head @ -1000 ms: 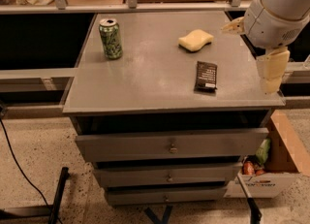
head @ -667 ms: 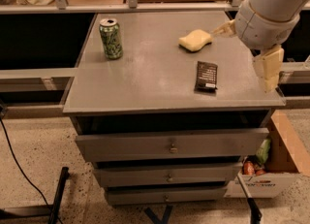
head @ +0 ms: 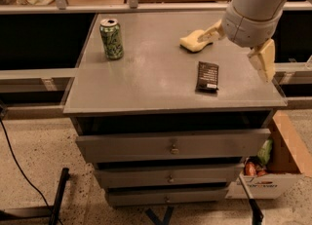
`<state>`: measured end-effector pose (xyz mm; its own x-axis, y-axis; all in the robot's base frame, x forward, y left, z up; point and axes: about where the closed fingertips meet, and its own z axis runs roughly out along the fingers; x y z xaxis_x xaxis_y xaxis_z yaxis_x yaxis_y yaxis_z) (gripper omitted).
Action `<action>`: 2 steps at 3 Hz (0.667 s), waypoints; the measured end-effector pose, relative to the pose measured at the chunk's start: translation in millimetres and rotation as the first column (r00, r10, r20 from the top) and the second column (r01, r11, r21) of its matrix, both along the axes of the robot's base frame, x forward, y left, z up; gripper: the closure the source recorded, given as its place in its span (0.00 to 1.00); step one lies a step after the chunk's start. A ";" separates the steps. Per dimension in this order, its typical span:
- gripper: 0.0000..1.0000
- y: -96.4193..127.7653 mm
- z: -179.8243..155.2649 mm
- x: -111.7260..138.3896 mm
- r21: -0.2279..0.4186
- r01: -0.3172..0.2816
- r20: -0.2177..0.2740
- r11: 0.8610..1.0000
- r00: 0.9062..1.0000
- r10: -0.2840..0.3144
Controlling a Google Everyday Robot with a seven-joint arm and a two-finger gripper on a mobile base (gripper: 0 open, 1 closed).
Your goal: Move rxbar chocolate near green can
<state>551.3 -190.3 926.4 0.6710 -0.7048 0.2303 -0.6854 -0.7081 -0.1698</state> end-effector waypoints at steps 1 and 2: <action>0.00 4.1 -4.9 13.1 -0.036 -0.117 -0.027 0.993 0.993 0.116; 0.00 4.2 -11.0 28.7 -0.044 -0.187 -0.050 0.981 0.981 0.185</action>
Offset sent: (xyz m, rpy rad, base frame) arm 0.0422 0.0010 -0.0172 -0.0663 0.0909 0.2660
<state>580.0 -186.1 915.4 0.7999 -0.5556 0.2269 -0.5474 -0.8304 -0.1038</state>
